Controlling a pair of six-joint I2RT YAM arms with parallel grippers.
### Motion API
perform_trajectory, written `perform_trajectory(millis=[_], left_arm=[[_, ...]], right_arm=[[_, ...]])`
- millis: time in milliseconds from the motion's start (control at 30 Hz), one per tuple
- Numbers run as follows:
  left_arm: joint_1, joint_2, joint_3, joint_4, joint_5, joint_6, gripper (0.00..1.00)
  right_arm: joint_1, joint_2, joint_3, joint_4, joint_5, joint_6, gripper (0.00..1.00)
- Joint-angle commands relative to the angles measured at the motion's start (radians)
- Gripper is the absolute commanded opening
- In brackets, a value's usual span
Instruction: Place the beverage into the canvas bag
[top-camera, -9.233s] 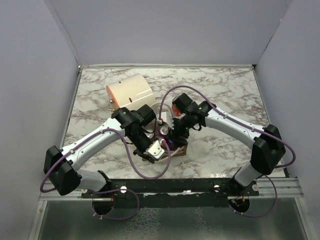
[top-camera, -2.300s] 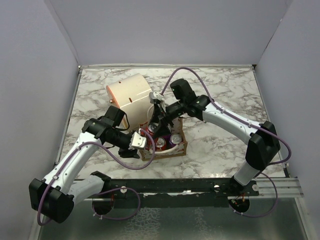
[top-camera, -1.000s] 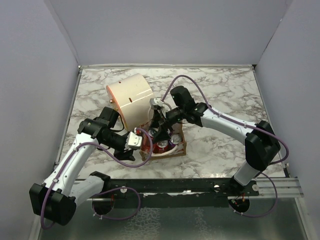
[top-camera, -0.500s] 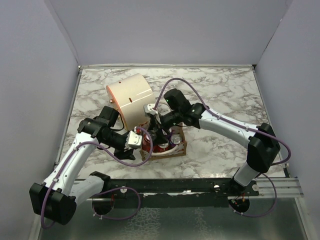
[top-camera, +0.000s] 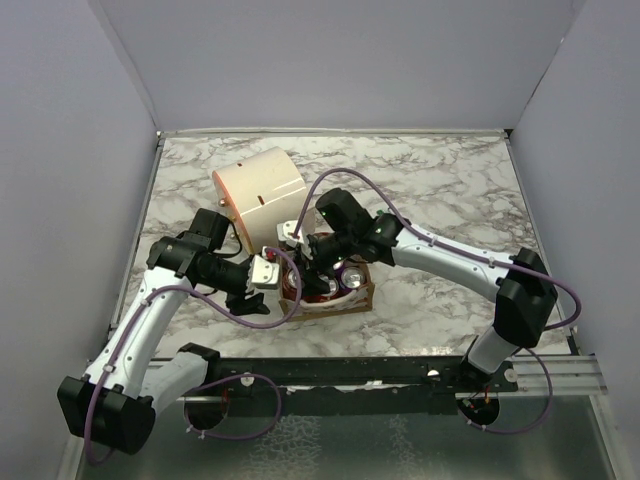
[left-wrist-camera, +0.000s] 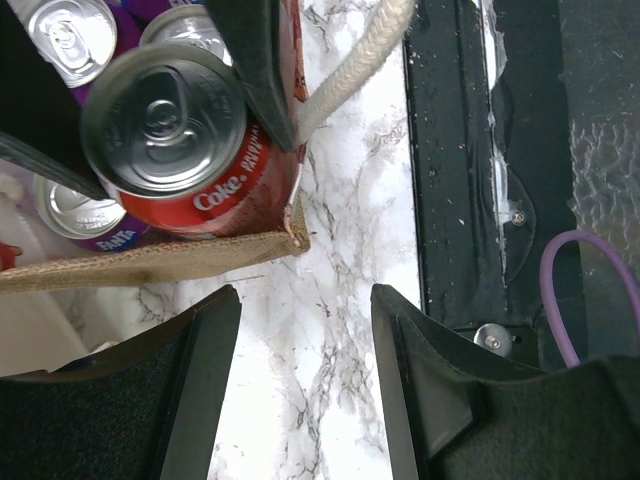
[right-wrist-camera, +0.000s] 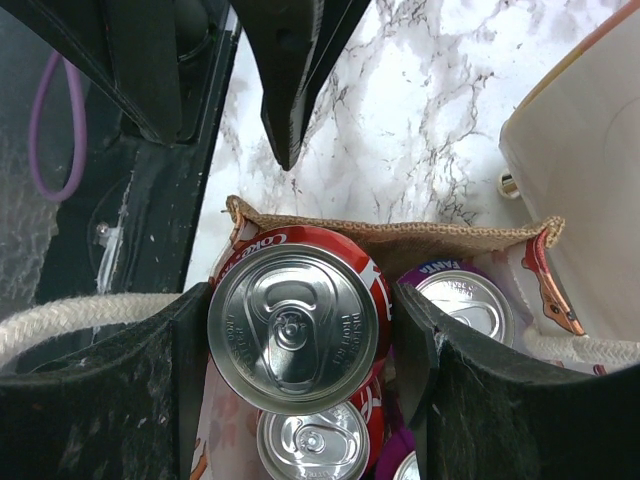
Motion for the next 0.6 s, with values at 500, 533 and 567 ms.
perform_trajectory(millis=[500,533,567], left_arm=[[0.041,-0.019,0.096,0.055,0.077,-0.056,0.61],[0.041,-0.02,0.096,0.055,0.075,-0.055,0.61],[0.041,-0.02,0.096,0.054,0.072,-0.055,0.61]], right_arm=[[0.044,0.072,0.03,-0.004,0.035,-0.043,0.24],[0.045,0.072,0.033,-0.007,0.033,-0.044,0.26],[0.045,0.071,0.037,-0.01,0.032,-0.044,0.29]])
